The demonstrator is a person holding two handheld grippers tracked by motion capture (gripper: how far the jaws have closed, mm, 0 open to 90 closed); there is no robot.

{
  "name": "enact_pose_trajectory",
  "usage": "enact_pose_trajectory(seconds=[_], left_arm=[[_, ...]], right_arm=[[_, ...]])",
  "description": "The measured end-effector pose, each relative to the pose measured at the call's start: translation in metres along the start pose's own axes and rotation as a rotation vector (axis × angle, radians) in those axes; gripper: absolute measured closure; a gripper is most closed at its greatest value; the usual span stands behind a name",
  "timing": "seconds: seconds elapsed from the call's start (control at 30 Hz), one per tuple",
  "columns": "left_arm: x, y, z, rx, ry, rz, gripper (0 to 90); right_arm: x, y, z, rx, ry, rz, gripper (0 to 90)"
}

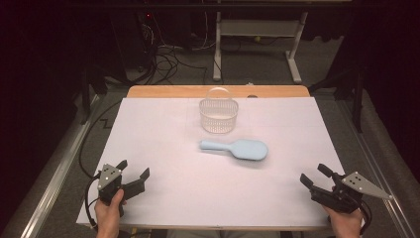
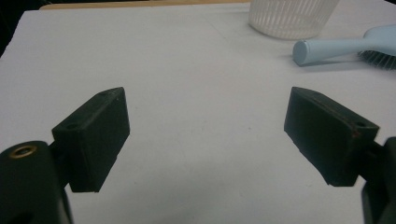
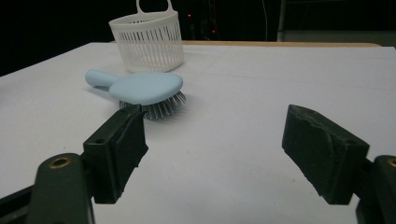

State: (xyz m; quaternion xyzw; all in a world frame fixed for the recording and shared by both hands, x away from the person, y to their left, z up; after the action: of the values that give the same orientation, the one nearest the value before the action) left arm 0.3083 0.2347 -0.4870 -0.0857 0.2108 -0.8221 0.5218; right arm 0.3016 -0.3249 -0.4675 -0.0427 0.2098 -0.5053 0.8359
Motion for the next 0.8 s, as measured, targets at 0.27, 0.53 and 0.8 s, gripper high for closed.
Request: enact_pose_trajectory(seconds=[0.27, 0.53, 0.8], left_arm=[[-0.0012, -0.0020, -0.0009, 0.005, -0.011, 0.006, 15.1], [0.0008, -0.0018, -0.0003, -0.003, 0.004, 0.006, 15.1], [0.0021, -0.0023, 0.0000, 0.003, 0.003, 0.001, 15.2]], right_arm=[[-0.0014, -0.0005, -0.0004, -0.002, -0.005, 0.000, 22.6], [-0.0027, -0.0005, -0.0005, -0.008, -0.012, 0.003, 23.2], [-0.0052, -0.0008, -0.0003, -0.008, -0.022, 0.001, 24.6]])
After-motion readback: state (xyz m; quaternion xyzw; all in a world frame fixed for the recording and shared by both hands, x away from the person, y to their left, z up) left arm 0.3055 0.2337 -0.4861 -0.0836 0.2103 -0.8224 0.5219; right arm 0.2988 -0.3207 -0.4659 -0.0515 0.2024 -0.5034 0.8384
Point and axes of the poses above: each handheld gripper's, and its own axes: y roughly forward along the jaws, z roughly out of its top, x roughly to its right, the point moved 5 cm from there along y, roughly forward along the jaws, and after that the axes turned 12 degrees about y, right-handed, at the moved point
